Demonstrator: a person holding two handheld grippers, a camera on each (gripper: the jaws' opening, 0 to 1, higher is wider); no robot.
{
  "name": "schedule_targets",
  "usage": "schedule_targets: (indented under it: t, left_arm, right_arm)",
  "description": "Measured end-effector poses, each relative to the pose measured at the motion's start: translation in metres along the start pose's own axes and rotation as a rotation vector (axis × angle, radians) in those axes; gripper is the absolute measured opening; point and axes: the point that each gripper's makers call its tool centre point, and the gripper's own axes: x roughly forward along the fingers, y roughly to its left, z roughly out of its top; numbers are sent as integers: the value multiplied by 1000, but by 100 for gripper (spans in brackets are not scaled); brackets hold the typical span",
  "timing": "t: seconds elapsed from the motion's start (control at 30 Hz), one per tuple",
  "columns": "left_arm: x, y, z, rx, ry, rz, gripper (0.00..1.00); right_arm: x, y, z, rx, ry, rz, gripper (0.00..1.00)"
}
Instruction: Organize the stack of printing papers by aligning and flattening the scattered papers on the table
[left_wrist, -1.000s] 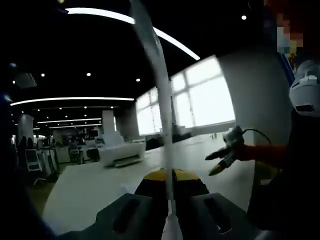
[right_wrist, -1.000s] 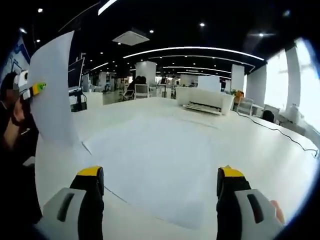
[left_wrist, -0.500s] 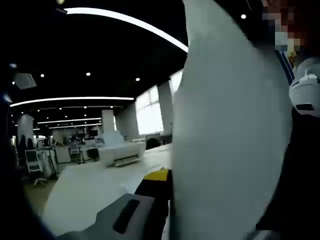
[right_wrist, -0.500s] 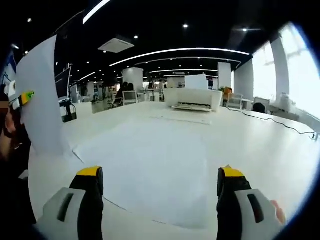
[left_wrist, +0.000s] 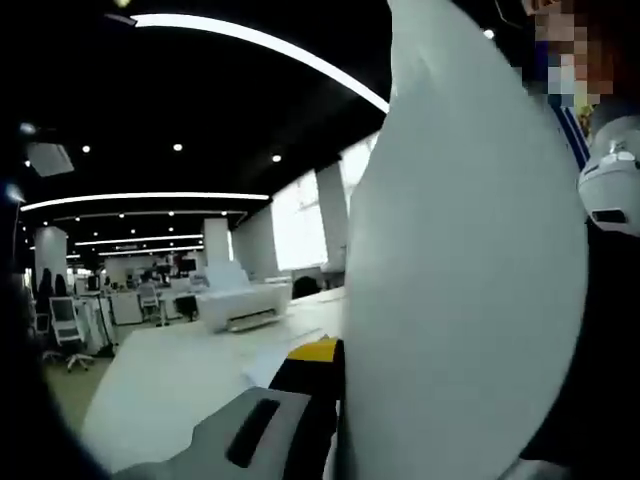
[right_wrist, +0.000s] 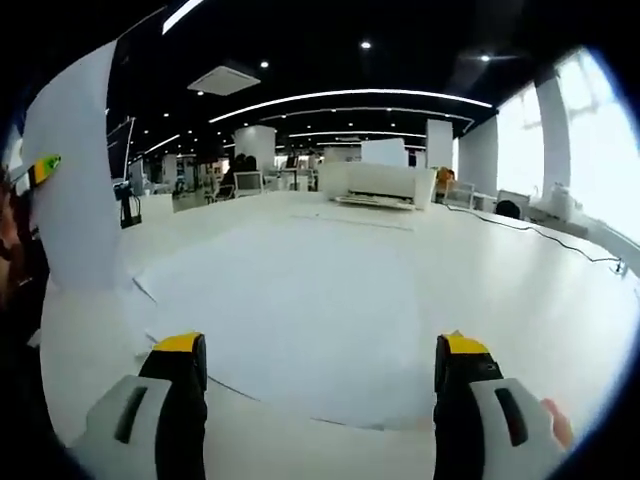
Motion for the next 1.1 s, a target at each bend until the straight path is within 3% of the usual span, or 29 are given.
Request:
schedule_targets:
  t: [0.33,0.83,1.1]
  left_arm:
    - [-2,1,-1,-7,-2,4,6]
    - [0,-1,-2,-14,-1,1,6]
    - [1,-2,-1,-13,0,-2,6]
  right_arm:
    - [5,-7,-12,29,56,-16,90]
    - [2,-2,-11,17,50,7,79]
    - [0,2,-9,-7,40,51,47]
